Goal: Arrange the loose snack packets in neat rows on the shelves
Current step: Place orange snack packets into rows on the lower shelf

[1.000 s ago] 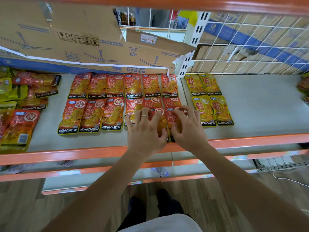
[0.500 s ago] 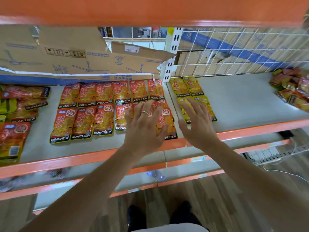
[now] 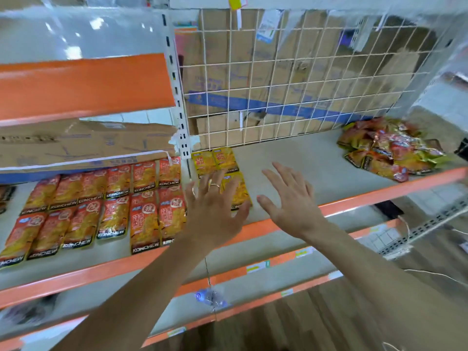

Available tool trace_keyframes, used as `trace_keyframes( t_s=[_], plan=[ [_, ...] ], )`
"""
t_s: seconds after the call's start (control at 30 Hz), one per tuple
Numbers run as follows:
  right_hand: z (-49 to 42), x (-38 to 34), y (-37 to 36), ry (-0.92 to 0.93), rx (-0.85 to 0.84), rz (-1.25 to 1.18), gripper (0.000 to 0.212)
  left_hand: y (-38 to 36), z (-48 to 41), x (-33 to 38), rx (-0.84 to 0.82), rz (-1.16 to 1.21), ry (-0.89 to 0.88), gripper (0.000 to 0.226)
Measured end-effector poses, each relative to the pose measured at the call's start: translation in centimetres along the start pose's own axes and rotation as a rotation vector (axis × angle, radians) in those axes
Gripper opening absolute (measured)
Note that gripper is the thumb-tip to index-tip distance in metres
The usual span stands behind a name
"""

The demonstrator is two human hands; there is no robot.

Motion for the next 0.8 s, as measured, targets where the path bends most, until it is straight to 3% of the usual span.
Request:
trace_keyframes(
  t_s=[0.13,0.53,0.8],
  plan=[
    [-0.4,5.4,3.9,0.016,-0.029,0.007,0.086,-0.9,-1.9,6.6,0.042,-0.021,-0.023,0.061],
    [1.9,18.5,11.5,-0.126,-0.013,0.010,0.088,-5.6,-3.7,20.3,-0.029,0.046,-0.053,0.063],
    [1.5,24.6,13.2,-0.254,0.019,-0.009,0.071,-9.3,-6.2,25.3,-0.099,0.098,-0.143,0.063]
  ],
)
Point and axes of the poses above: each hand's wrist, its own z-axis away from the middle knuckle, its own y-axis out of the back of the hand, x = y × z, the point moved 2 cm from there along -z, towards the middle knuckle, and after that the axes turned 14 degrees about x, right-handed, at the moved point
